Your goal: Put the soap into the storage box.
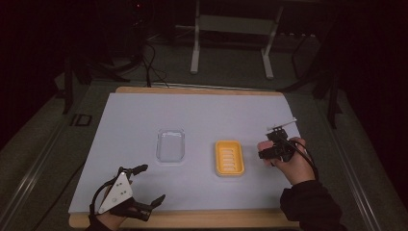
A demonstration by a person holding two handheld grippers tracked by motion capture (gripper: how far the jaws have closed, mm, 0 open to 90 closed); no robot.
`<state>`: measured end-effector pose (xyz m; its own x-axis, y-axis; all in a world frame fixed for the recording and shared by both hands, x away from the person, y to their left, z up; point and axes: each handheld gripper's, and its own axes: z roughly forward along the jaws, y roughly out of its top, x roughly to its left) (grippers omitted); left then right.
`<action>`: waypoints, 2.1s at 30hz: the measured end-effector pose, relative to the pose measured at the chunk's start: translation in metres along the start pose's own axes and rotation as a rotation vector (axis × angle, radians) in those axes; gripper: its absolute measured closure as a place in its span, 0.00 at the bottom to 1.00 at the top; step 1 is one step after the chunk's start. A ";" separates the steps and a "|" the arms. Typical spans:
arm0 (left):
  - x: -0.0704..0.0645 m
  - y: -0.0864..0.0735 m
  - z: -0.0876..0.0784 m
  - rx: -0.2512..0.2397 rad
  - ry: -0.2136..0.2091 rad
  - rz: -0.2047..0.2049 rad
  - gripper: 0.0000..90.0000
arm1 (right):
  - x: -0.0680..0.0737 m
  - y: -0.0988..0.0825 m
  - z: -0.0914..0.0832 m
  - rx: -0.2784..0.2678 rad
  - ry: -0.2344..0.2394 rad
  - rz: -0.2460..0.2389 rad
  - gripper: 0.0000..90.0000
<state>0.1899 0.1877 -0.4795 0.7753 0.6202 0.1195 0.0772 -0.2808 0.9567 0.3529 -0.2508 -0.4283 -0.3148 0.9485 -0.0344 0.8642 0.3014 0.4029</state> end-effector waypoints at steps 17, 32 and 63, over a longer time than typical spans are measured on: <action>0.000 0.000 -0.001 -0.007 0.003 0.002 0.01 | 0.050 0.033 -0.036 -0.138 0.077 -0.003 0.42; -0.001 0.001 -0.002 -0.001 0.001 0.009 0.01 | 0.094 0.039 -0.020 -0.176 0.114 0.028 0.42; -0.002 0.001 -0.001 0.000 -0.011 0.017 0.01 | 0.108 0.017 0.064 -0.041 0.092 0.138 0.42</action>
<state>0.1875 0.1866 -0.4788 0.7833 0.6074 0.1325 0.0644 -0.2913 0.9545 0.3590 -0.1371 -0.4835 -0.2301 0.9673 0.1069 0.8857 0.1627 0.4348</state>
